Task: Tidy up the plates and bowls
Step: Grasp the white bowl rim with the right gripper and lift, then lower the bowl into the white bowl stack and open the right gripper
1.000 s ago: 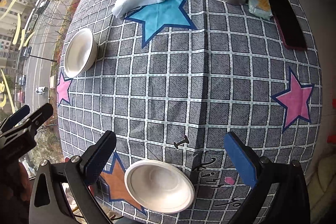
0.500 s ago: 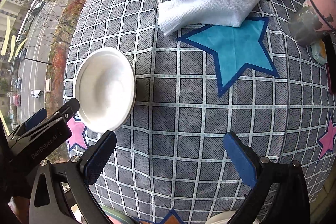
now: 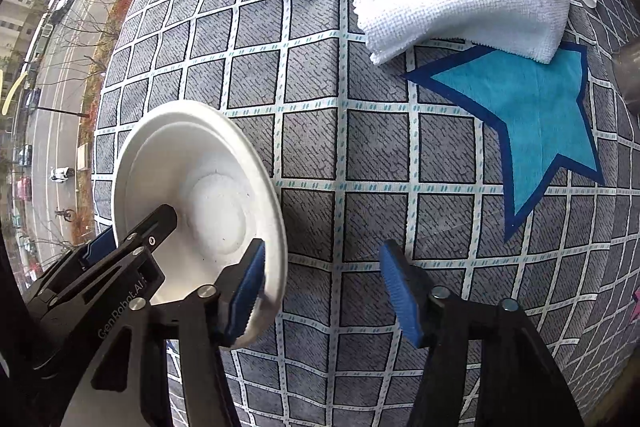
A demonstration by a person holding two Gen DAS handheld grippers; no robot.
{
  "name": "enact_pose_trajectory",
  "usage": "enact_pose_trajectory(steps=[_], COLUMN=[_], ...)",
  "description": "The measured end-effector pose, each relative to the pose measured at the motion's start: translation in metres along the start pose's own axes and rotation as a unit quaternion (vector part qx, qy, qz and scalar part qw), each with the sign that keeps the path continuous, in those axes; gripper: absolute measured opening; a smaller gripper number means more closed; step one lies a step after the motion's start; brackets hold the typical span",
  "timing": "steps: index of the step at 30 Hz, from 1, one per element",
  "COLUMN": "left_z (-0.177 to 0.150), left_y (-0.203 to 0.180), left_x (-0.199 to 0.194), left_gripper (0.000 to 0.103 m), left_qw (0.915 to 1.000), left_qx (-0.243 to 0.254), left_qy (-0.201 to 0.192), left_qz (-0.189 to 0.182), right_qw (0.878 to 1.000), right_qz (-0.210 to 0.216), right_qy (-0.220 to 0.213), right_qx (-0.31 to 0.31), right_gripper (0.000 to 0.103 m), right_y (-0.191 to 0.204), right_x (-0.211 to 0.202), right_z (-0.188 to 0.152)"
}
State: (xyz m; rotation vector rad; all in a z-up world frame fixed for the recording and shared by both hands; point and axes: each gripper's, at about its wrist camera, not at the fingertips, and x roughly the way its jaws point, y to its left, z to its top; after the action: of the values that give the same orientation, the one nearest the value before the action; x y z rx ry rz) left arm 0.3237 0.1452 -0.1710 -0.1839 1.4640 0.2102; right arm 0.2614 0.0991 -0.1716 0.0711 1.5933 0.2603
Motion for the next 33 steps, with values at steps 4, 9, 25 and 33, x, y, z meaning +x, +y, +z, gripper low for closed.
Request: enact_pose_trajectory(steps=[4,9,25,33], left_z=[-0.006,-0.036,-0.143,-0.186], left_y=[-0.011,-0.02,-0.064,-0.09], left_x=[-0.005,-0.011,-0.064,-0.117], left_gripper=[0.027,0.026,0.027,0.028], left_qw=[0.9999,0.9994,0.9963,0.9953], left_qx=[0.013,0.031,0.079,0.077], left_qy=[0.0,0.013,-0.002,-0.048], left_qz=[-0.003,-0.011,-0.033,-0.035], right_qw=[1.0,0.999,0.999,1.0], right_qz=[0.019,0.018,0.007,0.009], right_qy=[0.007,0.033,0.037,0.002], right_qx=[-0.009,-0.016,0.006,-0.008], right_gripper=[0.018,0.018,0.018,0.019], right_y=[0.004,-0.008,-0.038,-0.064], right_x=[0.002,-0.001,-0.048,-0.111], right_z=[-0.007,-0.036,-0.17,-0.199])
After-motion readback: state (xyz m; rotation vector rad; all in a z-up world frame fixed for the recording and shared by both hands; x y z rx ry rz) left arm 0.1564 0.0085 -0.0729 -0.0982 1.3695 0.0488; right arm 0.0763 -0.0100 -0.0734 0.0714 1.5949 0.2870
